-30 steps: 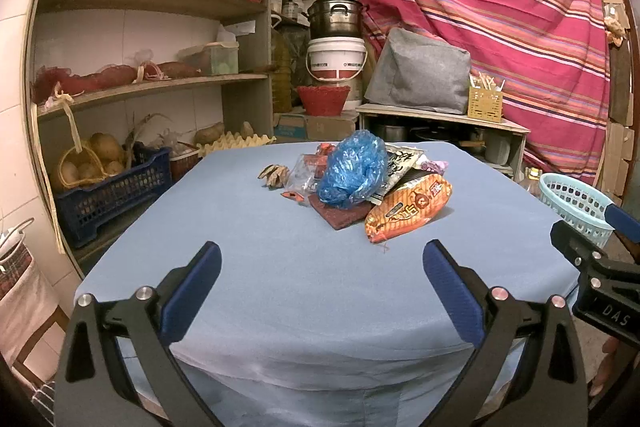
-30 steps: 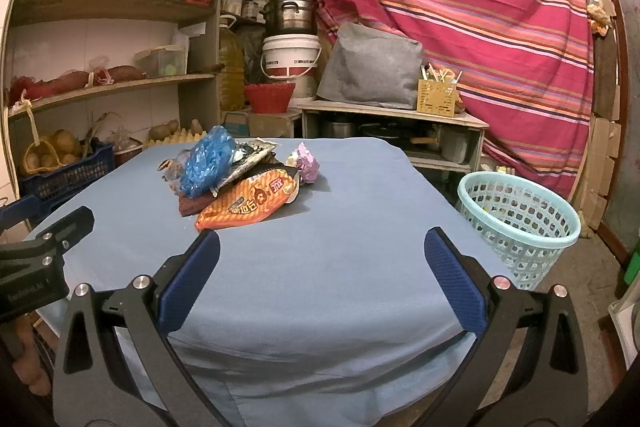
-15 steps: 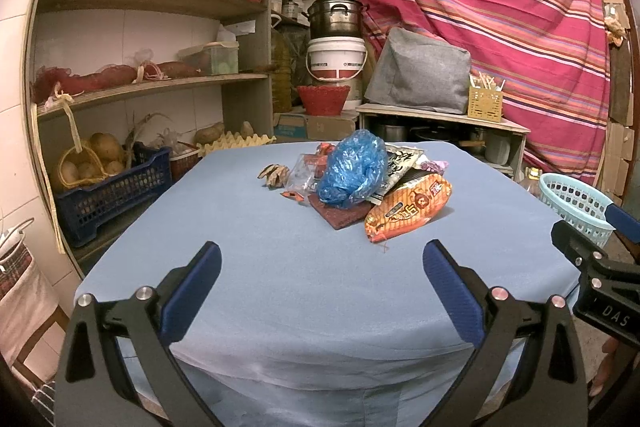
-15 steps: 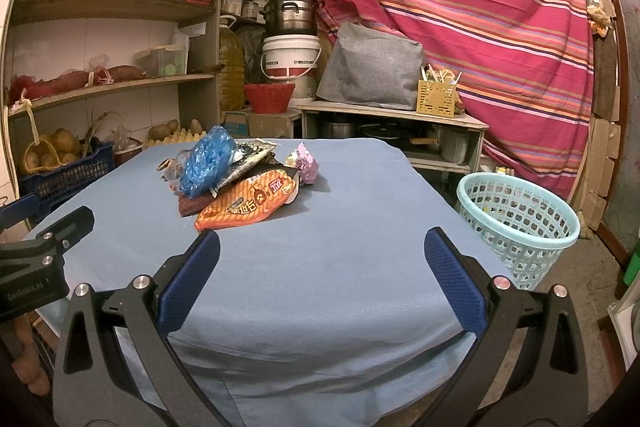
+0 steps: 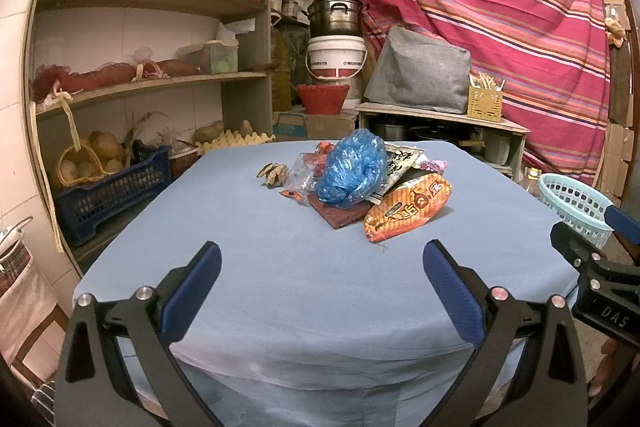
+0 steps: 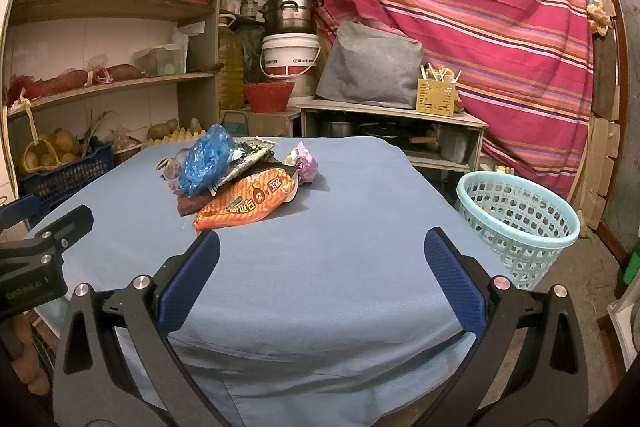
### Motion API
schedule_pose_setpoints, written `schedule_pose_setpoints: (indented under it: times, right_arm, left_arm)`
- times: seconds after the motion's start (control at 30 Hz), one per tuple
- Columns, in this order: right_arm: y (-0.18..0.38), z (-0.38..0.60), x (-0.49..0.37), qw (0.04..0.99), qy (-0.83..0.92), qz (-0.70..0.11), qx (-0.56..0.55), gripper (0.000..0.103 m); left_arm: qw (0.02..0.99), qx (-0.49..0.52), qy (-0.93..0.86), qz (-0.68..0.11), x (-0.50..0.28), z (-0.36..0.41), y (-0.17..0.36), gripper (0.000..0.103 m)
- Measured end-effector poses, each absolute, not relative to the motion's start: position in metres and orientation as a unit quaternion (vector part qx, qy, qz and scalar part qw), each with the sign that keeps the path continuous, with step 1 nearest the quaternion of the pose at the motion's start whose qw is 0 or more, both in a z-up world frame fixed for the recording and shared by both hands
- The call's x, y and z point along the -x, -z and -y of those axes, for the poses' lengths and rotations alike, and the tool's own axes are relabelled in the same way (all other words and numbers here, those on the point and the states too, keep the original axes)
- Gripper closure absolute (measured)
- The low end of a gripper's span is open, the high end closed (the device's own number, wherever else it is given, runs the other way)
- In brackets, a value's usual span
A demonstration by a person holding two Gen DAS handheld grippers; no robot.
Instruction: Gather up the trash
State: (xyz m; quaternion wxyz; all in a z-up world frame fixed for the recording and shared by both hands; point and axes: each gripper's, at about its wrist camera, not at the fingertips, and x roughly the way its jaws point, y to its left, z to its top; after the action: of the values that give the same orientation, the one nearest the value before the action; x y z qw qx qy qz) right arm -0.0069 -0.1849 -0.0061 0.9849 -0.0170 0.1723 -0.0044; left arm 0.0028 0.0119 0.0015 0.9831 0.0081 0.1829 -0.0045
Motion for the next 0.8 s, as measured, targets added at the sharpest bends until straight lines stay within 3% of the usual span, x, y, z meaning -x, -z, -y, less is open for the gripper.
schedule_pose_setpoints:
  times: [0.8]
  right_arm:
    - [0.0066, 0.1854, 0.0061, 0.985, 0.006, -0.173, 0.019, 0.004]
  left_arm:
    - [0.982, -0.012, 0.001, -0.187, -0.0042, -0.0121, 0.002, 0.004]
